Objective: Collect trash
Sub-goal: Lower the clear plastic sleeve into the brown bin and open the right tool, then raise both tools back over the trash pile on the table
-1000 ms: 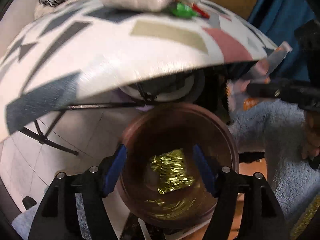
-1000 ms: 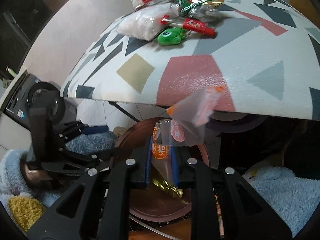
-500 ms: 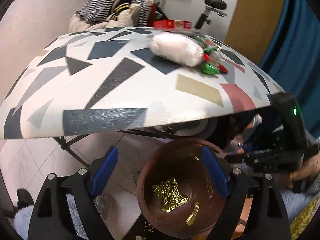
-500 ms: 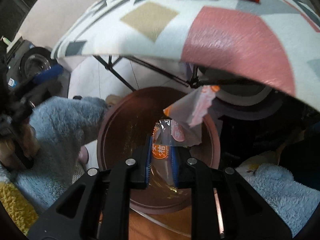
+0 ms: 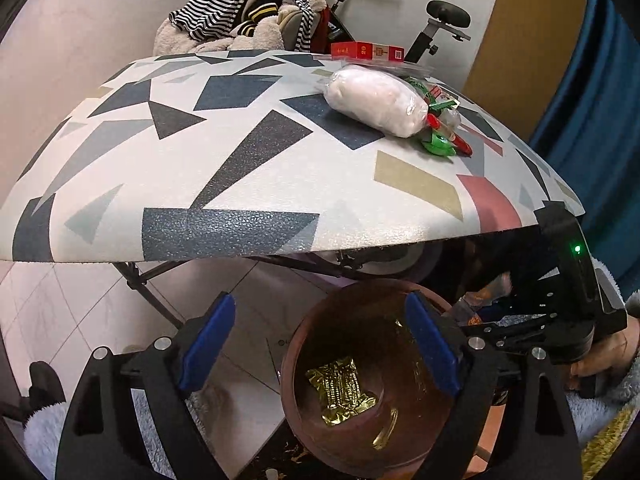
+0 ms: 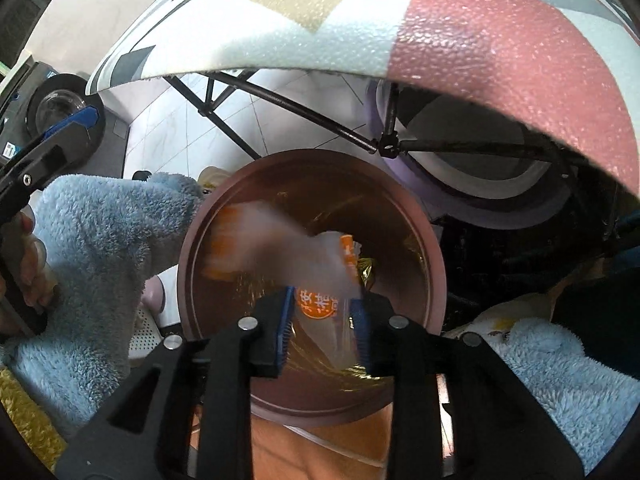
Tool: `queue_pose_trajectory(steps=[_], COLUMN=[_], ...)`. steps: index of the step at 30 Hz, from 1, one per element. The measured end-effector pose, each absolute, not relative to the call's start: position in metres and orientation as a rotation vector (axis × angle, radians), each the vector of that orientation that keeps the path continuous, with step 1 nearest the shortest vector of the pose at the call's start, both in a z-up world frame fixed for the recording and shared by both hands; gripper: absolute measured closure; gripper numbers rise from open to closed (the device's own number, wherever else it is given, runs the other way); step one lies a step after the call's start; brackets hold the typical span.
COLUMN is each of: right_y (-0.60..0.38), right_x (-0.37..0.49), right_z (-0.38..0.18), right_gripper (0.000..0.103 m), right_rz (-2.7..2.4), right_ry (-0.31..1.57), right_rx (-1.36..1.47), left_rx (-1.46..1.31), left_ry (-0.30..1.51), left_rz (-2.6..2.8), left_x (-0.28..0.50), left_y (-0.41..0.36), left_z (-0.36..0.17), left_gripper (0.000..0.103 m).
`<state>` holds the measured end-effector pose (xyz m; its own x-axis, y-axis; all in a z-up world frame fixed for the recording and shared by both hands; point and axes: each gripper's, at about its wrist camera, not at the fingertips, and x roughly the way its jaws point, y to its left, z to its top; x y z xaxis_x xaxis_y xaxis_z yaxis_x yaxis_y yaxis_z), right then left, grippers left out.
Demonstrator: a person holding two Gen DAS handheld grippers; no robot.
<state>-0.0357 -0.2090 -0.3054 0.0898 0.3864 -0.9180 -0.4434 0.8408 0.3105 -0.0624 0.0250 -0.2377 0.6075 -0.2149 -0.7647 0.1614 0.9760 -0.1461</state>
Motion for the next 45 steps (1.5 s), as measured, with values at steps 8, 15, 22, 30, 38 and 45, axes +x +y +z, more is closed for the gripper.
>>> queue_pose_trajectory(steps=[8, 15, 22, 30, 38, 45], right_y=[-0.208, -0.213, -0.226, -0.238, -0.254, -0.26], right_x=[-0.038, -0.039, -0.038, -0.035, -0.029, -0.012], right_z=[-0.293, -0.276, -0.262, -0.246, -0.218, -0.195], right_gripper=[0.014, 0.006, 0.006, 0.006, 0.006, 0.006], right_rz=[0.618, 0.619, 0.604, 0.605, 0.591, 0.591], right_ry=[1.279, 1.202, 1.16, 1.114, 0.999, 0.941], right_rx=[-0.078, -0.086, -0.025, 0.036, 0.042, -0.049], left_rx=[-0.052, -0.038, 0.028, 0.05, 0.043, 0.062], left_ry=[0.89, 0.887, 0.864, 0.85, 0.773, 0.722], left_rz=[-0.217, -0.204, -0.207, -0.201, -0.165, -0.167], left_x=[-0.062, -0.061, -0.063, -0.06, -0.054, -0.04], left_y=[0.024, 0.023, 0.011, 0.01, 0.023, 0.034], left_z=[-0.238, -0.236, -0.231, -0.226, -0.204, -0.176], left_gripper=[0.018, 0.017, 0.009, 0.006, 0.006, 0.006])
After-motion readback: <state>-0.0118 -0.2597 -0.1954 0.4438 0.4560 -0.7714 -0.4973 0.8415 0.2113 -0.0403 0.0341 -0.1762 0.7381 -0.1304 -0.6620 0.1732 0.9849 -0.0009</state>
